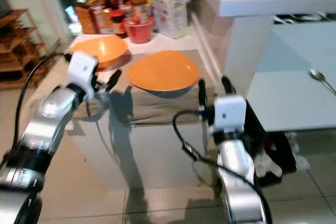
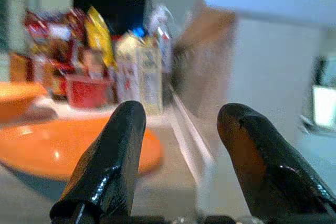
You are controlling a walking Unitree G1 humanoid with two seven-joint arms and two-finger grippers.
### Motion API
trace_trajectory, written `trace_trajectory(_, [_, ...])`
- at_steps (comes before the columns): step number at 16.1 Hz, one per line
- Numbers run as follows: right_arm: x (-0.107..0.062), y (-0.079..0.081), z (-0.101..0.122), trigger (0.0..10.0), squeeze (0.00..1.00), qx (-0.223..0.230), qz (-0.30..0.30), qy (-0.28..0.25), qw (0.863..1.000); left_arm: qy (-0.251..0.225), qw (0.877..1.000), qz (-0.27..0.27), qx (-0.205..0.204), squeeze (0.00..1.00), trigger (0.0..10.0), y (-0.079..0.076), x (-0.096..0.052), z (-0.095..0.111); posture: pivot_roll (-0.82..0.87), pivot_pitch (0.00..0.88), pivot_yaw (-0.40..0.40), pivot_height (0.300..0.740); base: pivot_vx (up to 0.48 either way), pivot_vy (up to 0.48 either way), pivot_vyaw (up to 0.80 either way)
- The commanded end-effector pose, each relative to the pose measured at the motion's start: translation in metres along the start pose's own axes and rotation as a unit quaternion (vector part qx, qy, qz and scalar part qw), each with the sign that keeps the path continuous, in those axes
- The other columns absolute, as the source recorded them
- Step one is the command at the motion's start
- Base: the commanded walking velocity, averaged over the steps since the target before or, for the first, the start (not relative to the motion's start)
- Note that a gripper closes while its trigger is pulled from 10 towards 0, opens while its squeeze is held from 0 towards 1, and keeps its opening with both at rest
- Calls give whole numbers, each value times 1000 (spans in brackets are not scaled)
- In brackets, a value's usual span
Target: Setting the table
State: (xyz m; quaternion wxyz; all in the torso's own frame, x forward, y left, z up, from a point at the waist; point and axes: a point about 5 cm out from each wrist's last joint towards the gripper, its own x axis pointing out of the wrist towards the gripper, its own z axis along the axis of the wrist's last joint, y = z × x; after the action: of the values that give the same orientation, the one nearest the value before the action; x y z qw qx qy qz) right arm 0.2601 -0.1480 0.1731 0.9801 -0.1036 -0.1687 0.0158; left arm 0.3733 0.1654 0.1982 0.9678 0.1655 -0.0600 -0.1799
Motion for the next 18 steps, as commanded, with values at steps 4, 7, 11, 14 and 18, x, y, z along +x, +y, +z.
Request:
trace_trajectory(4, [0, 2, -2, 10000, 0, 3, -16, 24, 1000, -17, 999, -34, 16, 251, 10000, -8, 31, 22, -207, 0, 143, 740, 0, 0, 0])
trace_trajectory(7, [-2, 6, -4, 10000, 0, 5, -9, 31, 999, -20, 997, -73, 14, 1000, 8824, -23, 36, 19, -201, 0, 145, 740, 0, 0, 0])
trace_trajectory(11, [-3, 9, -6, 10000, 0, 7, -7, 39, 999, -16, 997, -72, 20, 1000, 10000, -25, 40, 16, -203, 0, 148, 740, 0, 0, 0])
trace_trajectory(14, [-3, 11, -7, 10000, 0, 7, -4, 40, 999, -25, 997, -71, 35, 0, 10000, -21, 38, 17, -196, 0, 147, 740, 0, 0, 0])
trace_trajectory(18, [-3, 12, -10, 10000, 0, 8, 2, 46, 999, -18, 991, -74, 106, 0, 10000, -8, 25, 8, -181, 0, 143, 740, 0, 0, 0])
